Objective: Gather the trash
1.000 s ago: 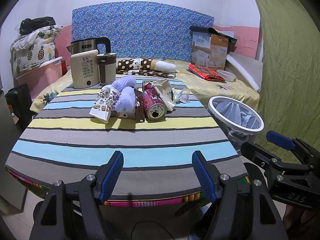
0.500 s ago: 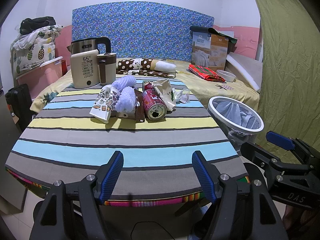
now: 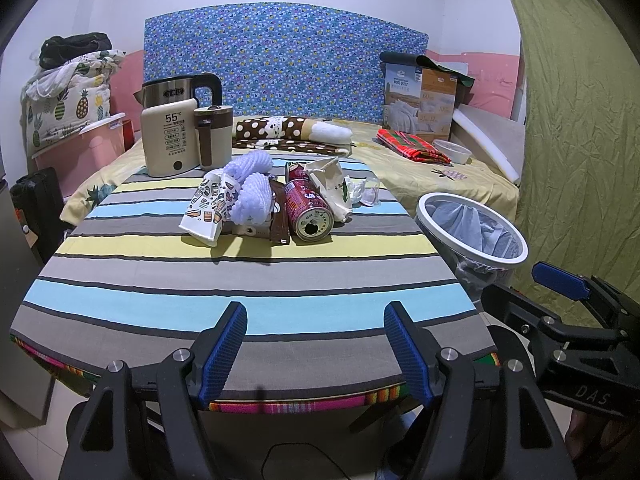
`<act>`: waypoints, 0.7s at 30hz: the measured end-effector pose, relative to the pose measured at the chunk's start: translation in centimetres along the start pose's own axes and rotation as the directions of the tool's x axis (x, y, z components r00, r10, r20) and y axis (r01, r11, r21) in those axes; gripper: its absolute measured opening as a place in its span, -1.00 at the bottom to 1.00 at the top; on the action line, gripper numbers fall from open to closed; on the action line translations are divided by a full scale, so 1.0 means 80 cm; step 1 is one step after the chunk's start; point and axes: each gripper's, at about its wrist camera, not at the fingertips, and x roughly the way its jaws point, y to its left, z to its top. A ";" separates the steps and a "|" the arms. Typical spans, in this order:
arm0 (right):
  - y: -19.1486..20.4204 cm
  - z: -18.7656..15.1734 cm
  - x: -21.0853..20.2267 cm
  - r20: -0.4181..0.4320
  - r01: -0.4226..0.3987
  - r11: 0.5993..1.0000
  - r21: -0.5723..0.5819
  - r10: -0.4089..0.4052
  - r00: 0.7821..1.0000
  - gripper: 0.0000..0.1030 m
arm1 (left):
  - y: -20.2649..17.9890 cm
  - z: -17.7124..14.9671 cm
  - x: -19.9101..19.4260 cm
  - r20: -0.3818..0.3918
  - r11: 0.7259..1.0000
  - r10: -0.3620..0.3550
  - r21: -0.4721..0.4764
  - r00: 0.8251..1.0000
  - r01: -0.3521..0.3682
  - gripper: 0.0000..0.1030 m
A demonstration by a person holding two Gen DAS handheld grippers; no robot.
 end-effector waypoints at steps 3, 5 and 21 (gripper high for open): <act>0.000 0.000 0.000 0.000 -0.001 1.000 0.000 0.001 1.000 0.70 | 0.000 0.000 0.001 -0.002 1.000 -0.003 0.002 1.000 0.003 0.37; 0.000 0.000 0.000 -0.001 0.000 1.000 0.000 0.000 1.000 0.70 | 0.000 0.000 0.001 -0.001 1.000 -0.002 0.001 1.000 0.002 0.37; -0.001 0.000 0.001 -0.001 -0.001 1.000 0.000 0.001 1.000 0.70 | -0.001 -0.001 0.002 -0.003 1.000 -0.004 0.000 1.000 0.004 0.37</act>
